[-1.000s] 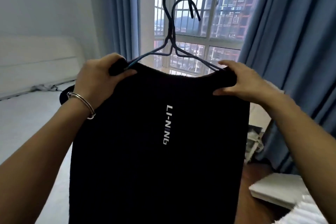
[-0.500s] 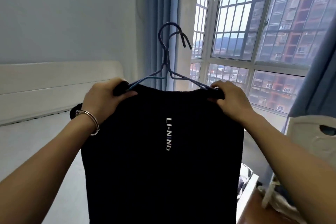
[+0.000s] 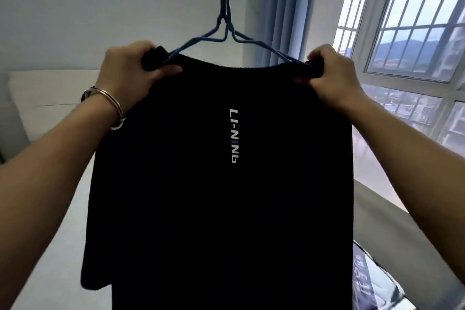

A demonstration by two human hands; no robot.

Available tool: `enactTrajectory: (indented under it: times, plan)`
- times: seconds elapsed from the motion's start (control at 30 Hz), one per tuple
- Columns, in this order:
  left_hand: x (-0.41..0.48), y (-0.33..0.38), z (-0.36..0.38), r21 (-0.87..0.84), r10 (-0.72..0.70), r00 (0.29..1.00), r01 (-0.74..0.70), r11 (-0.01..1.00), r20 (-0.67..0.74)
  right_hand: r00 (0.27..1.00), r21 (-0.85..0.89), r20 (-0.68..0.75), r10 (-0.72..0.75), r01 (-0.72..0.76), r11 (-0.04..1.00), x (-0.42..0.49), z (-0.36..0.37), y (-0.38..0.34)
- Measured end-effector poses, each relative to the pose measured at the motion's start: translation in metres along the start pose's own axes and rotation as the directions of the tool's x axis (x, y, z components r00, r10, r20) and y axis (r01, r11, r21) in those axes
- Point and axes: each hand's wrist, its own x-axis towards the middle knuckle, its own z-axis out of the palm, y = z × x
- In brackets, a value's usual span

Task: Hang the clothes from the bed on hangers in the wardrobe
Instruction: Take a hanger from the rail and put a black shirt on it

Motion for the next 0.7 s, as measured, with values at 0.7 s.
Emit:
enactTrajectory:
  times: [0.7]
  plan:
    - [-0.152,-0.115,0.183,0.24,-0.46,0.581,0.417,0.877,0.671,0.735,-0.296,0.656,0.172,0.041,0.954,-0.051,0.24,0.178]
